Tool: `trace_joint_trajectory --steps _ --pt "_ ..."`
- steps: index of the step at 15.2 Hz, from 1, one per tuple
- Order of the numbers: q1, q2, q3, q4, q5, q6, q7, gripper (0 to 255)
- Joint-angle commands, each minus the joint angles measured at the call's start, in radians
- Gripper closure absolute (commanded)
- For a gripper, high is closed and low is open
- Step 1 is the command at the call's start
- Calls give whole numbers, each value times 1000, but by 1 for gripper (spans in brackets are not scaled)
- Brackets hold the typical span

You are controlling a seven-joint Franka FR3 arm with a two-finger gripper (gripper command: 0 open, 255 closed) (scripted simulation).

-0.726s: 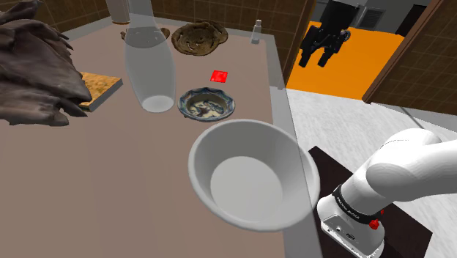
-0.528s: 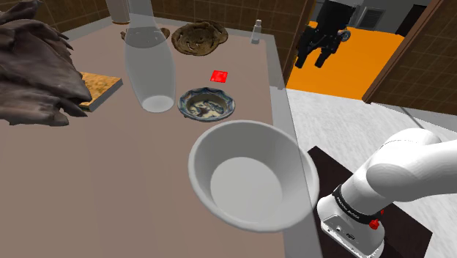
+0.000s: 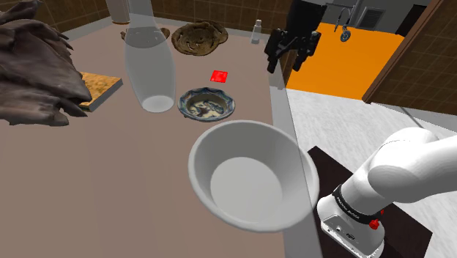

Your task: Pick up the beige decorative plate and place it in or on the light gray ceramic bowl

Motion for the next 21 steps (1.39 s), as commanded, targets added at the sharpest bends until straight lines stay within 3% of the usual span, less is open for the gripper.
trace_joint_trajectory --steps 1,7,12,17,21 --pt "7 42 53 31 11 14 64 0" --pt "16 185 204 152 13 39 253 0" --pt "16 344 331 290 -32 49 423 0" --pt "29 549 453 468 -138 34 616 0" --pt "78 734 520 631 -258 -7 766 0"
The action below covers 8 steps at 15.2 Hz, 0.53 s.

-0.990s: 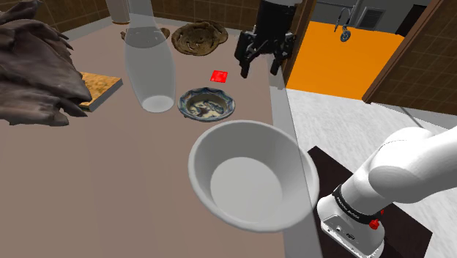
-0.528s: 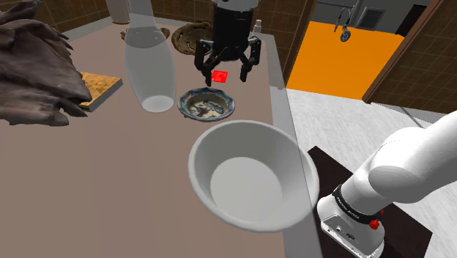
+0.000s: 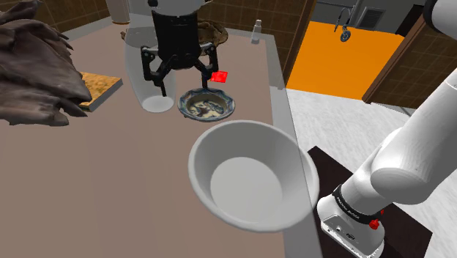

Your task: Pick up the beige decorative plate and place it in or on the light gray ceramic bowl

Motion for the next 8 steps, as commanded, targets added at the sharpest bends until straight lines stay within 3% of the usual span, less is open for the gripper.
trace_joint_trajectory --steps 1,8 --pt "12 38 9 18 -26 7 32 0" --pt "6 27 4 -81 -21 98 29 0"
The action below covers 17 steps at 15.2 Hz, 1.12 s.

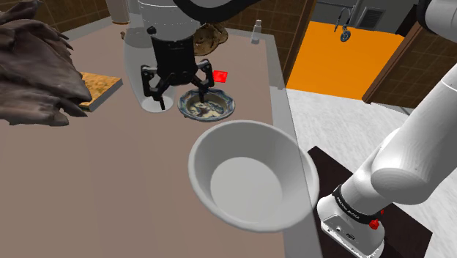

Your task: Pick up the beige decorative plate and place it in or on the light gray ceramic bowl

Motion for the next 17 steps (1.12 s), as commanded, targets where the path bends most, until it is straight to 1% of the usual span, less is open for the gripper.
trace_joint_trajectory --steps 1,7,8,17 --pt "0 3 0 -9 -2 11 2 0" --pt "0 3 0 -9 -2 11 2 0" --pt "0 3 0 -10 -2 11 2 255" --pt "0 3 0 -9 -2 11 2 255"
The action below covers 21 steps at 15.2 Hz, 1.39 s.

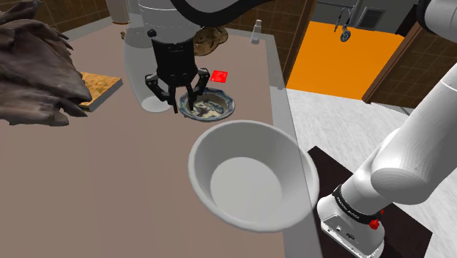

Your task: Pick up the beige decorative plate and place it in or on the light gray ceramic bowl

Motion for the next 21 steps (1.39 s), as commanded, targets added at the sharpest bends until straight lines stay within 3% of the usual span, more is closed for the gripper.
trace_joint_trajectory --steps 1,21 --pt "1 1 0 13 0 -14 0 255" --pt "32 68 15 354 -41 -304 11 255"
